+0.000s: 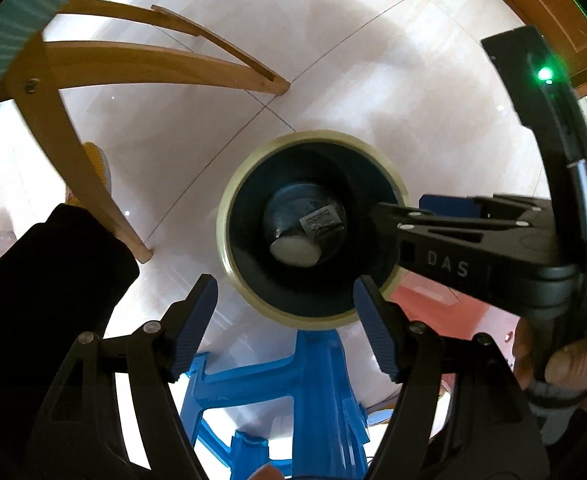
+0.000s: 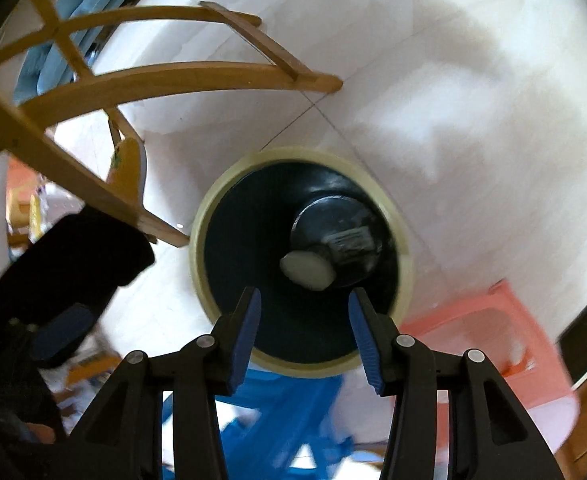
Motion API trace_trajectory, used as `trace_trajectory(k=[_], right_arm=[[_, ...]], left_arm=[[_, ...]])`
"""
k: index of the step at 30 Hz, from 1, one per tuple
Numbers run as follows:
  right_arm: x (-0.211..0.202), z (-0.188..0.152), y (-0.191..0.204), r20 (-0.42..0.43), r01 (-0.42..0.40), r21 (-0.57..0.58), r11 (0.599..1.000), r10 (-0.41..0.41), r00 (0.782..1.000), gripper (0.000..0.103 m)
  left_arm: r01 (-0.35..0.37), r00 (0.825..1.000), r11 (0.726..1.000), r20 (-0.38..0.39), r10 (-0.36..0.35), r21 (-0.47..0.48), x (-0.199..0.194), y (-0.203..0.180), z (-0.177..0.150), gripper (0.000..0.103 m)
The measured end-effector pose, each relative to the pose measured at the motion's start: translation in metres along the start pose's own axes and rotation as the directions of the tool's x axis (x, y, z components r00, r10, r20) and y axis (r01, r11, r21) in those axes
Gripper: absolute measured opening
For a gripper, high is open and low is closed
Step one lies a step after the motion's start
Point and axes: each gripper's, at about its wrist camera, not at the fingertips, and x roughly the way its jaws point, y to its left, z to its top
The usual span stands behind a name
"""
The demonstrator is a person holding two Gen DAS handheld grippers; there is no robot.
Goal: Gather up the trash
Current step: 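Open both tools to drop the cup and tube into the bin, then move both tools back over the table toward the yellow snack bags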
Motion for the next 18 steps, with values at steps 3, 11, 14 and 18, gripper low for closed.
trace_trajectory(k=[3, 11, 14, 18], right_arm=[[-0.014, -0.007, 0.008, -0.007, 0.039, -0.054, 0.998, -0.04, 0.999, 0.047], [-0.074, -0.032, 0.029, -0.027, 0.041, -0.099, 0.994, -0.044, 0.999, 0.047], [-0.1, -0.043, 0.034, -0.033, 0.057, -0.087, 0.995, -0.06, 0.998, 0.047], [-0.134, -0.058, 0.049, -0.038, 0.1, -0.087, 0.991, -0.104, 0.994, 0.047]], left_arm=[[0.0, 1.0, 1.0, 0.014, 0.0, 0.019, -0.018, -0.002, -0.011, 0.068], [0.021, 0.998, 0.986, 0.052, -0.03, 0.164, -0.084, -0.018, -0.051, 0.068], [0.025, 0.993, 0.976, 0.106, -0.048, 0.215, -0.113, -0.023, -0.061, 0.068], [-0.03, 0.963, 0.966, 0.266, -0.042, 0.258, -0.167, -0.021, -0.07, 0.068]])
